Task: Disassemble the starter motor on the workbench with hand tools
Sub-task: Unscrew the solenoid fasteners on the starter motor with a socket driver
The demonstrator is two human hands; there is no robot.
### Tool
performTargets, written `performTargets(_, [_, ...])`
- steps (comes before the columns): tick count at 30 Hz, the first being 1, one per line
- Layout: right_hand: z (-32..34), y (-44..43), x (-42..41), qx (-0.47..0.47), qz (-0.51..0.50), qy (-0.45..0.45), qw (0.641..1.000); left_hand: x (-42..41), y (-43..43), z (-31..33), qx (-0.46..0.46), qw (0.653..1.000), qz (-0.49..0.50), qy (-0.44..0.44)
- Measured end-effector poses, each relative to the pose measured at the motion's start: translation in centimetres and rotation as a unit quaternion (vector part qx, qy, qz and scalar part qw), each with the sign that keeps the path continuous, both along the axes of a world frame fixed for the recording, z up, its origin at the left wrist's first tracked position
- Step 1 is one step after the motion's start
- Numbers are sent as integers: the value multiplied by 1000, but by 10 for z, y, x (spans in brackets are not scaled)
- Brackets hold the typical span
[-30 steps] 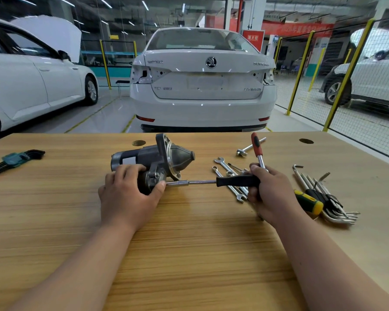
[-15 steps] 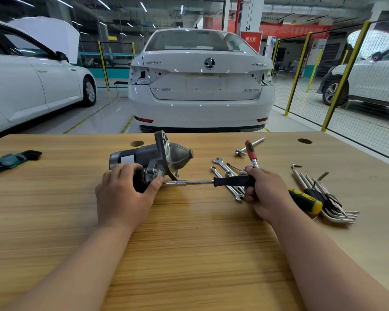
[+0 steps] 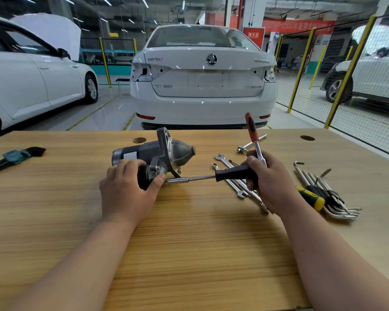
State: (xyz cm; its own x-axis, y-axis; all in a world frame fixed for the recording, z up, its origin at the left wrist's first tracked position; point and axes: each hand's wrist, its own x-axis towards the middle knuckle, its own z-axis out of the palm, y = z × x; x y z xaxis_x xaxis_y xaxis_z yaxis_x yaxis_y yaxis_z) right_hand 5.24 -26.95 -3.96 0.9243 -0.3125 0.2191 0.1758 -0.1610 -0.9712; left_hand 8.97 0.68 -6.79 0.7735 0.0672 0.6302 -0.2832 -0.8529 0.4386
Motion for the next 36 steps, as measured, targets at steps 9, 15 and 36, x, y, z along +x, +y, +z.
performTargets(9, [4,11,-12,5,-55,19,998,3,0,-3,5,1000,2,18])
performTargets(15, [10,19,-21,-79,-28,-70,994,6,-4,-3,7,998,31,61])
performTargets(36, [2,-3,-17,-167,16,45,985,12,-1,-9,48,995,44,74])
